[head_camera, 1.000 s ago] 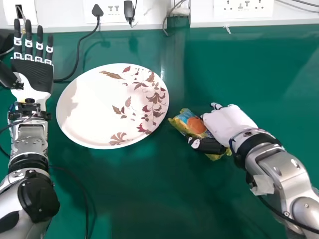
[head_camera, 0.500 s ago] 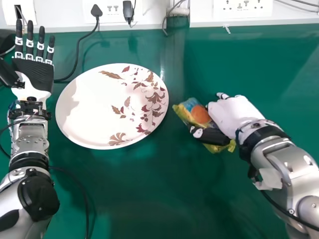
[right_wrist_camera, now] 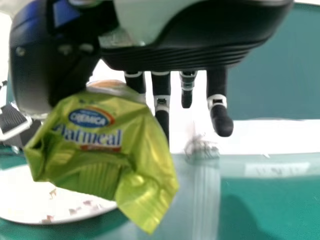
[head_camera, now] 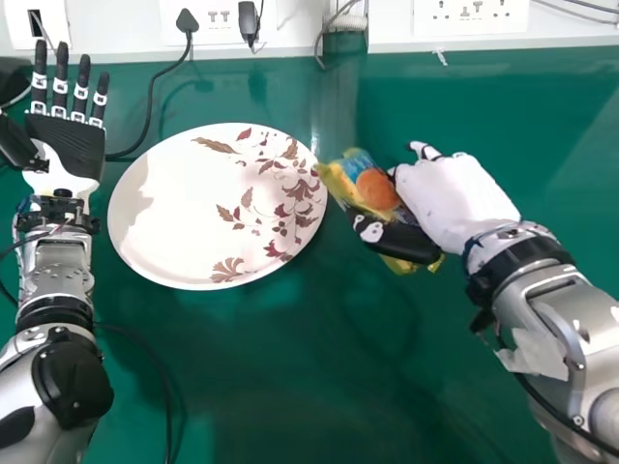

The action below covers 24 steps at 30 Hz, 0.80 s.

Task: Pick up biscuit and place it in the plate

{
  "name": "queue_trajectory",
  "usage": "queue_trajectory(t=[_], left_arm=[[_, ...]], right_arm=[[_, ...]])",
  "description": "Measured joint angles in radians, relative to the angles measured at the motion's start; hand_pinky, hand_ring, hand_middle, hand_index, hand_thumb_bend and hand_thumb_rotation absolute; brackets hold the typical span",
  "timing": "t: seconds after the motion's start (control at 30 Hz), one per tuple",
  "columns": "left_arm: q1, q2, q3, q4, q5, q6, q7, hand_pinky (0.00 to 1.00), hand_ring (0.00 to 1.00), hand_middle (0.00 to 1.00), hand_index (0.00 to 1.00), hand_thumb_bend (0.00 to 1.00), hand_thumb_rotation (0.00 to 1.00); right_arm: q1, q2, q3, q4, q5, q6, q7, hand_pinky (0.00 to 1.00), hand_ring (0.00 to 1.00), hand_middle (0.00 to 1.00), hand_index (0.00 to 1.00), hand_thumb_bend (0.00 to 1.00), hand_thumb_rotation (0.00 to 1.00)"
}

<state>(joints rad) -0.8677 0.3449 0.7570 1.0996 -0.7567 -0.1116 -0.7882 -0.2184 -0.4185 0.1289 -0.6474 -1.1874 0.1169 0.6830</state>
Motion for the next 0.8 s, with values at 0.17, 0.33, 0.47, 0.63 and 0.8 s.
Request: queue_trajectory(t=[0.17,0.33,0.47,0.63,0.8], left_arm=[[0.000,0.001,0.000,0.004,0.000,0.005,-0.005,0.66,0.72,0.86,0.93,0.76,0.48],[0.000,0.003,-0.002,0.005,0.003,-0.003,-0.008,0.68,0.73,0.86,0.92,0.74,0.46],[0.000,0.003,-0.005,0.006,0.010,-0.003,-0.015,0.69,0.73,0.85,0.90,0.75,0.43],[0.000,0.004,-0.006,0.008,0.011,-0.003,-0.015,0.69,0.73,0.84,0.89,0.76,0.43],[0.000,0.004,-0.007,0.011,0.011,-0.006,-0.016,0.66,0.72,0.84,0.91,0.77,0.44]], right_arm=[[-0.022,0.030,0.024,0.022,0.000,-0.016,-0.061,0.12,0.17,0.45,0.49,0.51,0.00],[-0.053,0.066,0.053,0.056,0.002,-0.021,-0.092,0.12,0.17,0.45,0.49,0.51,0.00],[-0.085,0.079,0.076,0.097,0.006,-0.027,-0.131,0.12,0.17,0.44,0.49,0.51,0.00],[-0.128,0.096,0.108,0.153,0.005,-0.030,-0.167,0.12,0.17,0.44,0.49,0.51,0.00],[-0.164,0.103,0.141,0.220,0.005,-0.051,-0.235,0.12,0.16,0.44,0.49,0.51,0.00]])
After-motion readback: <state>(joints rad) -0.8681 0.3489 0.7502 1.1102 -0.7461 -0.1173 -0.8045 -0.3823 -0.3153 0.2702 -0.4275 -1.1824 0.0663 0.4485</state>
